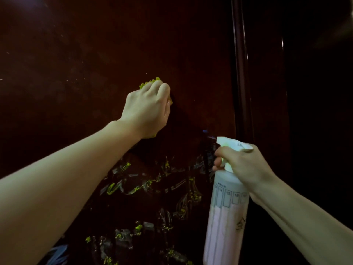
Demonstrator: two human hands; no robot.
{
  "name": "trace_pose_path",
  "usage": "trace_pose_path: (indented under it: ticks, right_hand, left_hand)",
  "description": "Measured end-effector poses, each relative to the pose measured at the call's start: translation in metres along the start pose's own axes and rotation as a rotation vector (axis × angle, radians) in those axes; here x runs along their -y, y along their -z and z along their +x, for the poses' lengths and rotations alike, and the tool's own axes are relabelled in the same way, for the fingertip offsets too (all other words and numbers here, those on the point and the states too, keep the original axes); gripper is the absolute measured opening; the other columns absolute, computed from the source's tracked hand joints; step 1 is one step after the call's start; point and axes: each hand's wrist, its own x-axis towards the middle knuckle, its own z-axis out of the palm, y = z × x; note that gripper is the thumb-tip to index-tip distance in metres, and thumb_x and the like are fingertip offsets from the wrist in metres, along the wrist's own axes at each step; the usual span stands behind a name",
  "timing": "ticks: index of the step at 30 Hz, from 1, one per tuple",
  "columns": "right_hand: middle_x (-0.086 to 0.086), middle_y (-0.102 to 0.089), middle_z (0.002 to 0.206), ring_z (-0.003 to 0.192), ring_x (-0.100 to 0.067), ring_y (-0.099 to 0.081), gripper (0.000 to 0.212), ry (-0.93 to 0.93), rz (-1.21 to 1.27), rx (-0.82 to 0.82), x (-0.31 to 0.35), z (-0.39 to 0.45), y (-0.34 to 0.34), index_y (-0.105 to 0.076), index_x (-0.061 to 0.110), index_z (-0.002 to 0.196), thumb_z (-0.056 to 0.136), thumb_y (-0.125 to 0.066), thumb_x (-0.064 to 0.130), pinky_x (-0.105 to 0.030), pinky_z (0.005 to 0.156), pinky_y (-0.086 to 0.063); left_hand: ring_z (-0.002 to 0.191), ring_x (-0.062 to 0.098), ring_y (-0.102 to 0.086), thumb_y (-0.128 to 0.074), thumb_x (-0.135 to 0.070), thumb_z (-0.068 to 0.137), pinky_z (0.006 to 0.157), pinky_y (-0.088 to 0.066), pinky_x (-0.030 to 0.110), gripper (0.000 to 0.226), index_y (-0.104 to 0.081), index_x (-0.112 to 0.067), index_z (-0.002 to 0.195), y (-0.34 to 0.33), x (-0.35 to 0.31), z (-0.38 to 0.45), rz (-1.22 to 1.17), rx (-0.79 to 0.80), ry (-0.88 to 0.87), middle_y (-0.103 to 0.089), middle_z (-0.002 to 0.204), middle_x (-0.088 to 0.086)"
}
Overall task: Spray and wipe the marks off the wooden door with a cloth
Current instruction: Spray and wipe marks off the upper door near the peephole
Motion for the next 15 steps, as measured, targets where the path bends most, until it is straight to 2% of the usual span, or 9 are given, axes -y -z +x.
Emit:
trace_pose_path:
  ticks: [2, 4, 6, 9, 12, 15]
  right_hand:
    - [-0.008, -0.07, 0.061, 0.064, -0.018, -0.069, 0.007, -0.025, -0.068, -0.038, -0.006, -0.003, -0.001, -0.066, 0.014, 0.077, 0.082, -0.061, 0.012, -0.033, 0.068, -0.053]
    - [-0.01, -0.071, 0.063, 0.065, -0.015, -0.07, 0.012, -0.049, -0.076, -0.061, -0.012, -0.008, 0.0, -0.067, 0.013, 0.071, 0.081, -0.061, 0.013, -0.033, 0.07, -0.052]
    - [-0.009, -0.072, 0.067, 0.065, -0.015, -0.07, 0.015, -0.062, -0.018, -0.031, -0.014, -0.012, 0.002, -0.069, 0.013, 0.068, 0.082, -0.063, 0.013, -0.028, 0.063, -0.052]
    - [-0.006, -0.07, 0.067, 0.064, -0.018, -0.068, 0.006, -0.06, 0.013, -0.005, -0.015, -0.016, 0.003, -0.068, 0.011, 0.078, 0.083, -0.065, 0.012, -0.023, 0.057, -0.053]
    - [-0.006, -0.072, 0.064, 0.066, -0.018, -0.069, 0.015, -0.052, -0.182, -0.037, -0.02, -0.018, 0.005, -0.067, 0.007, 0.068, 0.081, -0.062, 0.013, -0.033, 0.069, -0.054]
    - [-0.007, -0.072, 0.065, 0.077, -0.023, -0.071, 0.028, -0.071, -0.168, -0.028, -0.019, -0.021, 0.008, -0.066, 0.01, 0.054, 0.081, -0.062, 0.014, -0.035, 0.08, -0.052]
  left_hand:
    - [0.081, 0.029, -0.057, -0.052, -0.018, 0.091, 0.053, -0.031, 0.032, 0.017, -0.052, -0.002, 0.098, 0.001, 0.002, -0.006, 0.01, -0.003, -0.001, -0.058, 0.094, 0.011]
    - [0.081, 0.029, -0.057, -0.053, -0.018, 0.091, 0.054, -0.031, 0.032, 0.018, -0.052, -0.002, 0.099, 0.002, 0.001, -0.009, 0.016, 0.007, -0.005, -0.058, 0.095, 0.011]
    - [0.081, 0.029, -0.057, -0.052, -0.018, 0.091, 0.054, -0.03, 0.031, 0.018, -0.052, -0.002, 0.099, 0.002, 0.0, -0.01, 0.019, 0.01, -0.011, -0.058, 0.095, 0.011]
    - [0.08, 0.029, -0.057, -0.05, -0.018, 0.092, 0.054, -0.03, 0.032, 0.017, -0.052, -0.002, 0.099, 0.001, -0.004, -0.011, 0.009, 0.006, -0.015, -0.058, 0.094, 0.011]
    - [0.081, 0.029, -0.057, -0.05, -0.019, 0.093, 0.055, -0.032, 0.032, 0.018, -0.052, -0.003, 0.101, -0.003, -0.012, -0.008, 0.001, 0.019, -0.042, -0.058, 0.095, 0.01]
    - [0.084, 0.027, -0.058, -0.048, -0.022, 0.094, 0.055, -0.035, 0.032, 0.02, -0.052, -0.005, 0.103, -0.009, -0.024, 0.0, -0.011, 0.028, -0.054, -0.058, 0.097, 0.008]
